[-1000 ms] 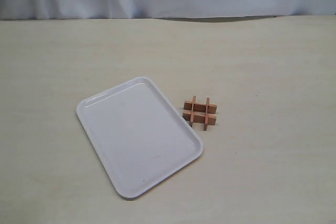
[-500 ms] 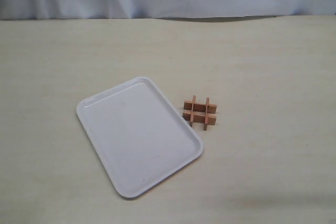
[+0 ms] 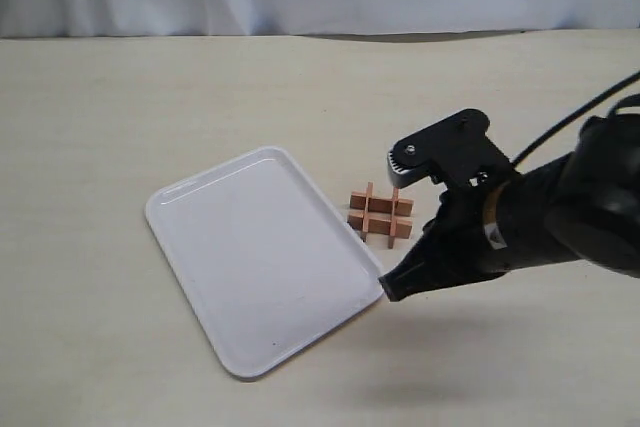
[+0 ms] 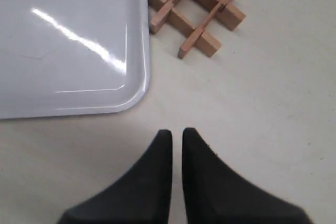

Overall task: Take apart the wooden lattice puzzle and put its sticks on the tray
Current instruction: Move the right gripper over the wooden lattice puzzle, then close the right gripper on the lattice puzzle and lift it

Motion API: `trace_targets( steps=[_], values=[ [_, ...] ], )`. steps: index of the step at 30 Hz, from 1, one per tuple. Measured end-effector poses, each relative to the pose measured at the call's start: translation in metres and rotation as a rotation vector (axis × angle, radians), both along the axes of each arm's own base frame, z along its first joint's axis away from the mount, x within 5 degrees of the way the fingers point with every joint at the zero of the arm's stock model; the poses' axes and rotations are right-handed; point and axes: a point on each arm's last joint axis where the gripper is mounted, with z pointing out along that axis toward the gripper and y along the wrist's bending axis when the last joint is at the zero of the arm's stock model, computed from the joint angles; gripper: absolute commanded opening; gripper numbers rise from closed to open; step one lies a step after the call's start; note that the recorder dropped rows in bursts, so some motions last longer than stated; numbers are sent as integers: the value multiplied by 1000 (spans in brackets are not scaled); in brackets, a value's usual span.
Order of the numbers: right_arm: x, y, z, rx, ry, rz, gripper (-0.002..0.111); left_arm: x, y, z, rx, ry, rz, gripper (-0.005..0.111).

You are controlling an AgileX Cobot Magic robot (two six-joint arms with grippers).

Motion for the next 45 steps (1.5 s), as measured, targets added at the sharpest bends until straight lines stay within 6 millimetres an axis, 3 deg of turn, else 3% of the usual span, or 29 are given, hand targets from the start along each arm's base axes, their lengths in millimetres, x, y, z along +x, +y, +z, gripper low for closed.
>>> trace_targets(
  steps=[4, 6, 21, 27, 40, 45],
  values=[
    [19, 7, -4, 12, 23, -127, 39, 0, 0, 0, 0, 0, 0, 0],
    [26, 11, -5, 20, 35, -166, 43, 0, 0, 0, 0, 0, 0, 0],
    [50, 19, -49, 105, 36, -378, 42, 0, 0, 0, 0, 0, 0, 0],
    [56, 17, -58, 78, -1, -421, 35, 0, 0, 0, 0, 0, 0, 0],
    [65, 17, -76, 102, -58, -486, 34, 0, 0, 0, 0, 0, 0, 0],
    [67, 16, -78, 92, -76, -484, 14, 0, 0, 0, 0, 0, 0, 0]
  ],
)
